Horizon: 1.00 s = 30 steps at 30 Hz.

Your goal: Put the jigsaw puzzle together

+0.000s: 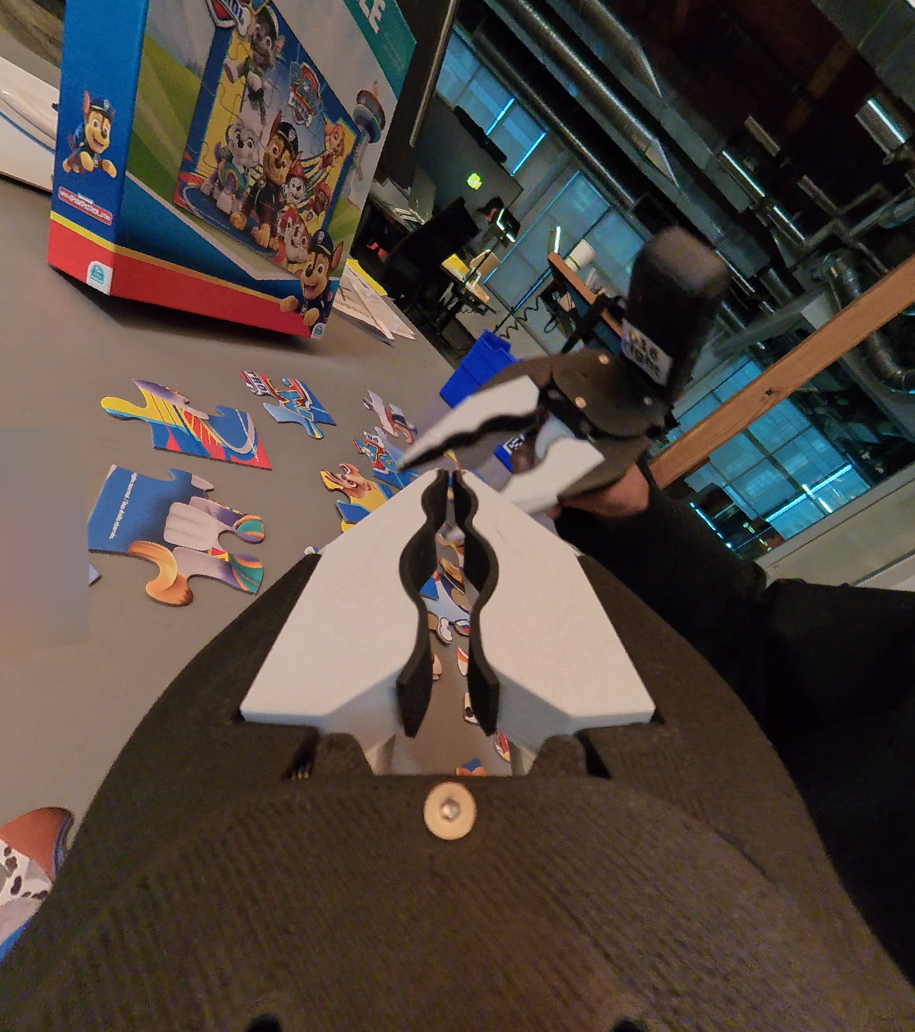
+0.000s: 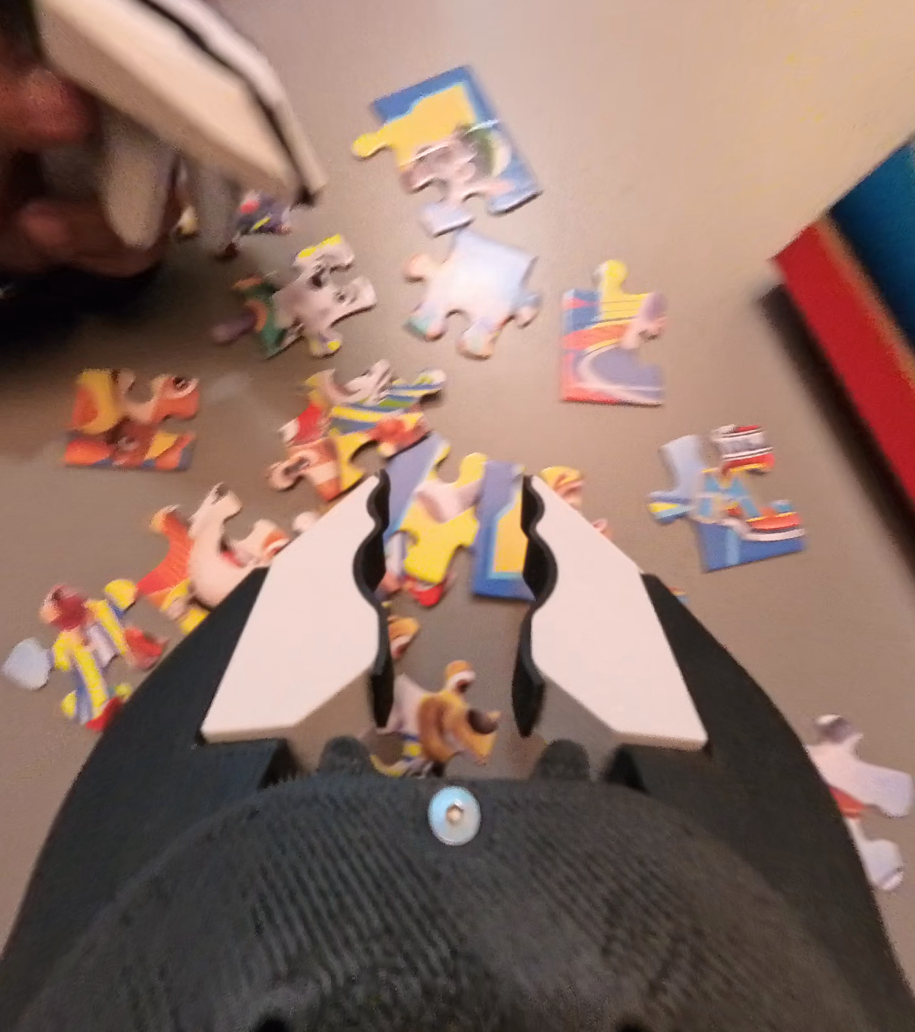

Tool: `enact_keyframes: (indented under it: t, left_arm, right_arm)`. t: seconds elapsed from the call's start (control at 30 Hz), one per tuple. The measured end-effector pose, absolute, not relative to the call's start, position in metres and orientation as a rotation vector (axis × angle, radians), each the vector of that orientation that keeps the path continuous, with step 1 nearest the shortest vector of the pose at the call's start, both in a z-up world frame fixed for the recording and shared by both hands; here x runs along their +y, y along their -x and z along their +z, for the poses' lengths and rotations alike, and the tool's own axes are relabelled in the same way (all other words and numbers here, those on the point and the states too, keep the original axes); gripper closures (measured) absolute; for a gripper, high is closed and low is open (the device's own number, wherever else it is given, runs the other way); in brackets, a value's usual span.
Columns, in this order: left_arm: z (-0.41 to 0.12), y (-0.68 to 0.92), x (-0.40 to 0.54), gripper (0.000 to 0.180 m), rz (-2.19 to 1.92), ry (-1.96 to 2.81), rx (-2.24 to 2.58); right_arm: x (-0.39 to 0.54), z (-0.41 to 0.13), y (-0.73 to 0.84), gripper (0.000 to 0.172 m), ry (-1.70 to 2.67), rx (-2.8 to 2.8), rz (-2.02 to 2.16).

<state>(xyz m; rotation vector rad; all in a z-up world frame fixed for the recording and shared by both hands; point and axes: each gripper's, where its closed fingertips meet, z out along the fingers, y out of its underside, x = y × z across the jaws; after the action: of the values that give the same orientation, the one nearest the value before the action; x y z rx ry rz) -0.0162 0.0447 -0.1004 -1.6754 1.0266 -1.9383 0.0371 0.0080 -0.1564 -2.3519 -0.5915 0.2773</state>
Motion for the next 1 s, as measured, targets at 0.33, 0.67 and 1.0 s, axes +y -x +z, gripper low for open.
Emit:
enact_keyframes:
  t: [0.33, 0.67, 1.0]
  left_arm:
    - [-0.102, 0.016, 0.045, 0.180, -1.929, 1.680, 1.027]
    - [-0.103, 0.016, 0.044, 0.180, -1.917, 1.682, 1.039]
    - [-0.102, 0.016, 0.044, 0.180, -1.925, 1.679, 1.035]
  right_arm:
    - [-0.046, -0.193, -0.030, 0.114, 2.518, -0.476, 0.181]
    - [-0.052, -0.194, -0.022, 0.136, 2.488, -0.460, 0.204]
    - [-0.056, -0.177, -0.016, 0.172, 2.441, -0.503, 0.245]
